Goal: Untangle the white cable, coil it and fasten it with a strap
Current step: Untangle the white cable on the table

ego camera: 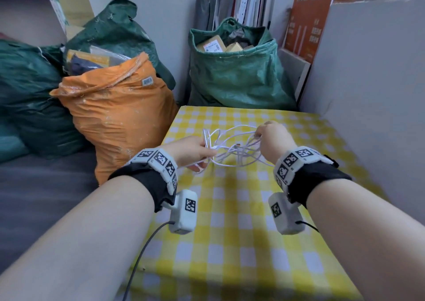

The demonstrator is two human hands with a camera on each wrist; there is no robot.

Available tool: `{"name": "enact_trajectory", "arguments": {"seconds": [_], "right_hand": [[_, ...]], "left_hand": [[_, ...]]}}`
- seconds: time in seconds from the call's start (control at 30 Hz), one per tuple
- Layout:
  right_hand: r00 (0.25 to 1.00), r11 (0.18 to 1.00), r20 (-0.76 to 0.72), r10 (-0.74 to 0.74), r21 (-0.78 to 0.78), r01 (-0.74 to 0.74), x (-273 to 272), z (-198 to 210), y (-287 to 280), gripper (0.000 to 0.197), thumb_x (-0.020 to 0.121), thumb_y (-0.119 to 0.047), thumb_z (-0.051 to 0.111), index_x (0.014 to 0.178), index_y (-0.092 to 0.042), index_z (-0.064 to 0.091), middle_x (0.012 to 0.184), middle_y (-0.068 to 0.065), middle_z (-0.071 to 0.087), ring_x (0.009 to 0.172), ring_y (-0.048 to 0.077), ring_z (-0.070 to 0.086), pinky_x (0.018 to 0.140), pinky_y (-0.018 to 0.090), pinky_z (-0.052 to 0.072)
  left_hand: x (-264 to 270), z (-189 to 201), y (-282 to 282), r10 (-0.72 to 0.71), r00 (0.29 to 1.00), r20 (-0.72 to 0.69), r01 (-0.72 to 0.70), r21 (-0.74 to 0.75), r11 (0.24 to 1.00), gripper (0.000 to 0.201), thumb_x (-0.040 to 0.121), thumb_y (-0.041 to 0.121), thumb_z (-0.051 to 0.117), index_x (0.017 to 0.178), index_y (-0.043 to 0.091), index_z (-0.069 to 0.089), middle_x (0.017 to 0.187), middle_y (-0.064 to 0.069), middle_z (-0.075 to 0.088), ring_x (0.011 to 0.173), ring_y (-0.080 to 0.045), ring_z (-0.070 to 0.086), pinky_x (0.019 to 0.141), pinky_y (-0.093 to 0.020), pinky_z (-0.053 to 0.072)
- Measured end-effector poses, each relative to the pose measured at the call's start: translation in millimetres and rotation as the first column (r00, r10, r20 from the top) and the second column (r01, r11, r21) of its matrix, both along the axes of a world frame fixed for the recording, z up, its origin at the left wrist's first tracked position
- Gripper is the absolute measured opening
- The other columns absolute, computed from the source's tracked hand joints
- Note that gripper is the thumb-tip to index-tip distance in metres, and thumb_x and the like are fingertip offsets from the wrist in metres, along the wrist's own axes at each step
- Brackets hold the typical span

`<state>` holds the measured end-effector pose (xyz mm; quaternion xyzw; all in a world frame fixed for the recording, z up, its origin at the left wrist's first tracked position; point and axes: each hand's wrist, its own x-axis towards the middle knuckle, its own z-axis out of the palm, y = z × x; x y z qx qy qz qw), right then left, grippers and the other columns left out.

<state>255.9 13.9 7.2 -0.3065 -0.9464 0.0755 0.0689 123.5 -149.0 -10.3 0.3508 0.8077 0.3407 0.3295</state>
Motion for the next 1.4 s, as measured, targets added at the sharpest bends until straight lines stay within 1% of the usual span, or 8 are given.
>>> {"name": "enact_trajectory", "arguments": {"seconds": [0.17,0.3,0.47,0.6,0.83,1.03,1.2,1.4], "right_hand": [[0.993,0.991,-0.111,-0.032,-0.129,0.017,-1.2,5.2,-7.0,0.063,0.087,0.001,0.044,0.145,-0.024,0.036,0.155,0.004,0.025,0.137,0.026,0.035,0.105,0.035,0.035],[0.967,0.976,-0.249,0.048,-0.192,-0.098,-7.2,12.2,-20.7,0.044,0.091,-0.015,0.048,0.134,-0.023,0.049,0.133,0.005,0.054,0.117,0.025,0.052,0.094,0.031,0.041],[0.946,0.889,-0.254,0.202,-0.358,-0.286,-14.2,11.4,-40.3,0.044,0.085,-0.046,0.063,0.123,-0.026,0.058,0.096,-0.003,0.064,0.079,0.010,0.057,0.068,0.021,0.041],[0.963,0.878,-0.165,0.214,-0.399,-0.264,-10.8,15.0,-38.1,0.039,0.083,-0.031,0.069,0.119,-0.025,0.057,0.079,-0.005,0.056,0.066,0.009,0.053,0.056,0.020,0.041],[0.992,0.969,0.004,0.128,-0.214,-0.124,-11.4,9.4,-29.4,0.025,0.091,-0.013,0.051,0.113,-0.021,0.060,0.103,0.003,0.065,0.086,0.022,0.057,0.070,0.027,0.045],[0.991,0.991,0.115,0.073,-0.117,-0.060,-8.3,13.3,-26.5,0.026,0.093,-0.011,0.043,0.112,-0.010,0.060,0.106,0.011,0.064,0.089,0.028,0.061,0.074,0.032,0.049],[0.986,0.989,0.158,0.056,-0.142,-0.033,-6.3,13.0,-23.3,0.016,0.091,-0.011,0.047,0.079,-0.010,0.057,0.088,0.010,0.064,0.081,0.027,0.064,0.067,0.032,0.050],[0.988,0.950,0.124,0.090,-0.308,-0.048,-6.4,10.0,-27.0,0.013,0.085,-0.002,0.049,0.082,-0.011,0.057,0.066,0.002,0.058,0.065,0.022,0.058,0.067,0.031,0.054]], "left_hand": [[5.7,19.8,-4.4,0.089,0.967,0.238,-0.136,0.187,0.973,0.023,0.101,0.018,0.041,0.080,0.011,0.045,0.064,-0.004,0.041,0.053,-0.014,0.045,0.046,-0.022,0.033],[6.3,21.5,-3.1,0.118,0.915,0.386,-0.213,0.212,0.954,0.027,0.102,0.018,0.039,0.076,0.012,0.044,0.059,-0.001,0.040,0.044,-0.010,0.041,0.043,-0.019,0.030],[13.3,25.3,-2.8,0.010,0.857,0.516,-0.156,0.240,0.958,0.020,0.099,0.025,0.044,0.088,0.010,0.051,0.065,-0.003,0.048,0.056,-0.015,0.046,0.049,-0.025,0.035],[14.4,27.3,-7.0,-0.017,0.944,0.330,-0.045,0.180,0.983,0.013,0.097,0.013,0.050,0.086,0.008,0.056,0.074,-0.004,0.053,0.067,-0.013,0.052,0.061,-0.022,0.036],[4.2,34.0,-12.5,0.095,0.995,-0.030,-0.094,0.021,0.995,0.015,0.090,0.006,0.055,0.080,0.015,0.062,0.076,-0.001,0.060,0.065,-0.013,0.051,0.062,-0.025,0.039],[-4.0,29.0,-12.7,0.309,0.951,-0.003,-0.309,0.011,0.951,0.028,0.094,-0.001,0.032,0.078,0.010,0.052,0.066,-0.004,0.050,0.058,-0.017,0.051,0.056,-0.025,0.044],[-9.6,31.0,-24.8,0.365,0.930,-0.047,-0.368,-0.117,0.922,0.023,0.097,0.006,0.030,0.097,0.009,0.053,0.068,-0.007,0.050,0.053,-0.019,0.045,0.054,-0.024,0.038],[-9.6,26.5,-22.1,0.124,0.947,-0.295,-0.195,-0.224,0.955,0.045,0.091,0.007,0.056,0.136,0.014,0.049,0.136,-0.009,0.051,0.119,-0.025,0.051,0.091,-0.029,0.041]]}}
